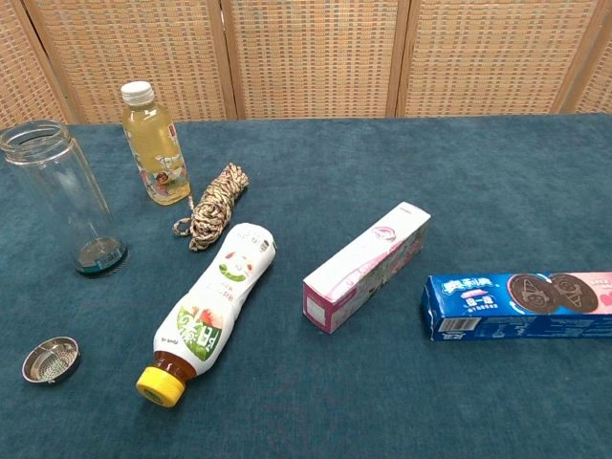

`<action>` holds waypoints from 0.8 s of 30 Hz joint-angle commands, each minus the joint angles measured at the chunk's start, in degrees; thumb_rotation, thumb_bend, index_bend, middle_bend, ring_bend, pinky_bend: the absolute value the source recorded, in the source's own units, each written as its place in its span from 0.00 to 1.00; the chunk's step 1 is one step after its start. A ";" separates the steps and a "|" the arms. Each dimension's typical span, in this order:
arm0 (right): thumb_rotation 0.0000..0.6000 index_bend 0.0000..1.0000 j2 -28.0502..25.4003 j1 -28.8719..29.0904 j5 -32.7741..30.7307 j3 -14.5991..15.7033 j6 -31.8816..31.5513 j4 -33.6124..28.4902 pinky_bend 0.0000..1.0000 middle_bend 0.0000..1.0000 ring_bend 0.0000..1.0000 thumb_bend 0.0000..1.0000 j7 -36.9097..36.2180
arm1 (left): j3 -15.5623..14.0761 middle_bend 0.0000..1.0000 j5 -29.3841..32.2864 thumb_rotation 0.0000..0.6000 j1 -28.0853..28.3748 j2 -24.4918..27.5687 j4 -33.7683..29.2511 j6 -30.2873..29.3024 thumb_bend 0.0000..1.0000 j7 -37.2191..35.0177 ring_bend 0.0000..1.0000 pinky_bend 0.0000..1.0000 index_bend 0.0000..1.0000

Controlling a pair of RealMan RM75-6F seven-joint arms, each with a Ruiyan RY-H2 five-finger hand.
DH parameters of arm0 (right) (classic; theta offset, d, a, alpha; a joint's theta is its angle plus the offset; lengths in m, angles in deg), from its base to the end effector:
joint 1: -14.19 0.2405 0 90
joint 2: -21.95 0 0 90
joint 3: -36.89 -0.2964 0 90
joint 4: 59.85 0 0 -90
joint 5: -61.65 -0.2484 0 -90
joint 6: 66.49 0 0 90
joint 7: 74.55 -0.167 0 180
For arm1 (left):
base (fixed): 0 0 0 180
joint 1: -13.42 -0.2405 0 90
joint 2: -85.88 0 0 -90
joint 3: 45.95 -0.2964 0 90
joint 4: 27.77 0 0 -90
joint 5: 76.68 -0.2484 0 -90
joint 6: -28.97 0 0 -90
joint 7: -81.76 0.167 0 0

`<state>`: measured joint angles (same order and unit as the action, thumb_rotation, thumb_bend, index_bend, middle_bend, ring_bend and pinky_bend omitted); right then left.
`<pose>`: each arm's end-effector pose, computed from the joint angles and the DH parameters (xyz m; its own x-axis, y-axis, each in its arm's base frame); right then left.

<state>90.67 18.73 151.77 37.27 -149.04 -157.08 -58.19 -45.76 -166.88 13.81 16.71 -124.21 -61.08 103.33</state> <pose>-0.3278 -0.1904 0.0850 0.5129 -0.0900 0.8537 -0.8572 -0.1078 0.5036 -0.3368 0.1701 0.1058 0.5872 -0.0093 0.8094 0.8094 -0.0076 -0.5872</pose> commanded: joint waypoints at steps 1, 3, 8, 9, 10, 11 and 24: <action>1.00 0.00 0.04 0.04 -0.16 -0.04 0.14 0.15 0.00 0.00 0.00 0.00 0.09 | 0.02 0.00 0.01 1.00 0.01 0.03 -0.01 0.00 0.09 0.08 0.00 0.00 0.00; 1.00 0.00 0.04 0.03 -0.22 -0.02 0.19 0.20 0.00 0.00 0.00 0.00 0.09 | -0.03 0.00 0.01 1.00 0.01 0.02 -0.03 0.04 0.09 0.11 0.00 0.00 0.00; 1.00 0.00 0.05 -0.02 0.17 0.19 0.09 0.09 0.00 0.00 0.00 0.00 0.13 | -0.37 0.00 -0.27 1.00 0.04 -0.02 -0.04 0.33 0.09 -0.10 0.00 0.00 0.00; 1.00 0.00 0.06 -0.02 0.27 0.23 0.05 0.02 0.00 0.00 0.00 0.00 0.16 | -0.40 0.00 -0.37 1.00 0.07 -0.02 -0.05 0.33 0.09 -0.19 0.00 0.00 0.00; 1.00 0.00 0.10 -0.01 0.37 0.24 0.02 -0.01 0.00 0.00 0.00 0.00 0.22 | -0.42 0.00 -0.43 1.00 0.09 -0.01 -0.06 0.35 0.09 -0.26 0.00 0.00 0.00; 1.00 0.00 0.14 0.01 0.39 0.24 0.04 -0.01 0.00 0.00 0.00 0.00 0.30 | -0.44 0.00 -0.49 1.00 0.13 -0.02 -0.06 0.40 0.09 -0.34 0.00 0.00 0.00; 1.00 0.00 0.40 0.14 -0.24 -0.01 0.38 0.07 0.00 0.00 0.00 0.00 0.81 | -0.78 0.00 -1.42 1.00 0.48 0.12 -0.20 0.73 0.09 -0.96 0.00 0.00 0.00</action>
<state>91.07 18.88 151.55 37.28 -148.65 -157.02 -57.35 -46.45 -168.08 14.19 16.79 -124.31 -60.41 102.51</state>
